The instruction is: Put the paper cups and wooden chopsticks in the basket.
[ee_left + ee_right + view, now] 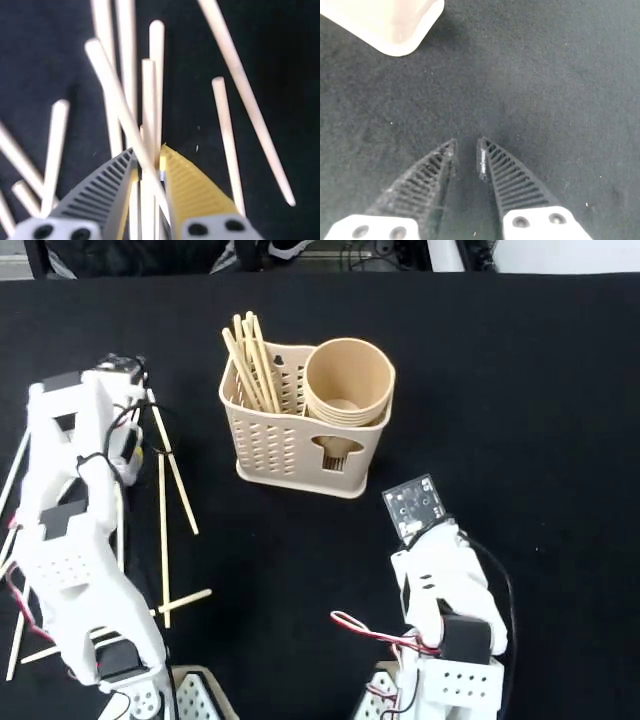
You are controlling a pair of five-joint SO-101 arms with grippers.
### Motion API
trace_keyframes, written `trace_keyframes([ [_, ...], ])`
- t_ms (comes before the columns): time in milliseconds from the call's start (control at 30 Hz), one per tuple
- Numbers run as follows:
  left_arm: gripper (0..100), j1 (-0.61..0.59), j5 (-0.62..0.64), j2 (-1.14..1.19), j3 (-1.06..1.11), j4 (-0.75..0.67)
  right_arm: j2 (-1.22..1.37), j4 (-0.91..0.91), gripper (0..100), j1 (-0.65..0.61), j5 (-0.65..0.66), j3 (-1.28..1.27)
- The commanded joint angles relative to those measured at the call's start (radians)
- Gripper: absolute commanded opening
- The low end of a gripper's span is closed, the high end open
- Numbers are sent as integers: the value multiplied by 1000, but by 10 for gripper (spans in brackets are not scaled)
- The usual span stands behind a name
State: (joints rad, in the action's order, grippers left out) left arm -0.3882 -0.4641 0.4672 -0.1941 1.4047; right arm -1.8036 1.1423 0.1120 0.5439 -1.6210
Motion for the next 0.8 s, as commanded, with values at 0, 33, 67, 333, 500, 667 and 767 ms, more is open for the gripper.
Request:
trace_keyframes([
  [0, 28, 2, -3, -169, 8, 17, -71, -21, 82, 17, 3, 2],
  [33, 28, 4, -3, -212, 28, 14, -71, -21, 82, 17, 3, 2],
  [67, 28, 5, -3, -259, 50, 12, -71, -21, 82, 17, 3, 2],
  [333, 28, 101, 0, -692, 268, -18, -71, -21, 82, 17, 3, 2],
  [500, 29, 142, 23, -985, 452, -189, -71, -21, 82, 17, 3, 2],
  [667, 29, 150, 163, -1289, 673, -413, -71, -21, 82, 17, 3, 2],
  [767, 29, 150, 245, -1467, 805, -583, -71, -21, 82, 17, 3, 2],
])
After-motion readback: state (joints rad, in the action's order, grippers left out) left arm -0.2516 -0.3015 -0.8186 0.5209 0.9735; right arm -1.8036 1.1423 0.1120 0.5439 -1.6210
